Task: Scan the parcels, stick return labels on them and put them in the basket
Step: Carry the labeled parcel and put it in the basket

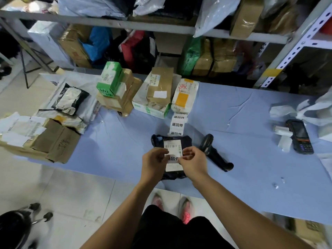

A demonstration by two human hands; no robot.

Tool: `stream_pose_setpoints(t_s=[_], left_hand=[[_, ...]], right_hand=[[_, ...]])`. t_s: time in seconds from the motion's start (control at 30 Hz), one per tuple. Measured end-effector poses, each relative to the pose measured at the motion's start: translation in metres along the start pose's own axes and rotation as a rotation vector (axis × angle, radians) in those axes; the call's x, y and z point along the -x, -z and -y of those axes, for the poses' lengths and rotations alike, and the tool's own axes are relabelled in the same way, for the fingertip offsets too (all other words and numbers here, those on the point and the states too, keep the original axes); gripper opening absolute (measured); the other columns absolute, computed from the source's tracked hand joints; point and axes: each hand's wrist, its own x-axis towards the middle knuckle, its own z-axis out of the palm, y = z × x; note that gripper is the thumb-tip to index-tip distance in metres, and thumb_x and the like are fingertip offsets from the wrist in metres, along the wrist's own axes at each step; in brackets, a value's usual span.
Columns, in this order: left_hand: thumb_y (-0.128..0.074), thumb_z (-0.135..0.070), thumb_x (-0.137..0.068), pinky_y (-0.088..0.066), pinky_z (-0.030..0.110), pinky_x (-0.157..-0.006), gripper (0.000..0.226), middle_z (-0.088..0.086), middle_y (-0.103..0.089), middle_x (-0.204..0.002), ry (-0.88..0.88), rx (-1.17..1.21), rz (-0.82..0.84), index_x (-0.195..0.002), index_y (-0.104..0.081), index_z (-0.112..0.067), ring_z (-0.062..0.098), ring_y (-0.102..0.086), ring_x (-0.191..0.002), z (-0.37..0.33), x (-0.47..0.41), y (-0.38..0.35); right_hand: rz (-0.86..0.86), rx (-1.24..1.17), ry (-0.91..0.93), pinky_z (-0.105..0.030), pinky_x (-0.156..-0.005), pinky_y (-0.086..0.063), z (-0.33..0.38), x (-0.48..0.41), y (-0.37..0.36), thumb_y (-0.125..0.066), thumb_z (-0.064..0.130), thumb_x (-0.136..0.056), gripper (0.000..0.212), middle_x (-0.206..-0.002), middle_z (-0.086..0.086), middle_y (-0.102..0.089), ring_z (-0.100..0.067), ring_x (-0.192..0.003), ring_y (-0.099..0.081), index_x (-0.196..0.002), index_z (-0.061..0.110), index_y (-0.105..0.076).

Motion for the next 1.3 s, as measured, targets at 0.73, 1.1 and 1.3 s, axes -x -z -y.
stream_pose_setpoints(t_s=[0.73, 1.1, 1.3], left_hand=[[-0.072, -0.015, -0.085, -0.042, 0.03, -0.045, 0.005, 0.006, -0.055, -0.084, -0.315, -0.503, 0.194, -0.086, -0.075, -0.011, 0.026, -0.056, -0.06, 0.044, -0.012, -0.012], [-0.081, -0.034, -0.078, -0.058, 0.039, -0.079, 0.063, 0.001, -0.063, -0.111, 0.338, -0.02, 0.137, -0.133, -0.054, -0.018, 0.016, -0.066, -0.085, 0.065, -0.005, 0.002], [-0.074, -0.019, -0.086, -0.055, 0.025, -0.068, 0.038, 0.001, -0.059, -0.109, 0.322, 0.089, 0.222, -0.123, -0.065, -0.017, 0.018, -0.067, -0.079, 0.065, 0.005, 0.008]], right_hand=[[0.006, 0.641, 0.094, -0.016, -0.058, -0.042, -0.031, -0.014, -0.046, -0.057, 0.023, -0.096, 0.007, -0.104, 0.006, -0.054, -0.017, -0.091, -0.06, -0.098, 0.023, -0.064], [-0.114, 0.6, 0.038, -0.042, -0.103, -0.044, -0.042, -0.012, -0.025, -0.069, 0.035, -0.089, 0.057, -0.14, -0.006, -0.042, -0.025, -0.129, -0.039, -0.14, 0.019, -0.048], [-0.064, 0.491, 0.016, -0.04, -0.097, -0.047, -0.041, -0.009, -0.012, -0.075, 0.025, -0.084, 0.058, -0.124, -0.007, -0.058, -0.027, -0.12, -0.052, -0.136, 0.019, -0.05]])
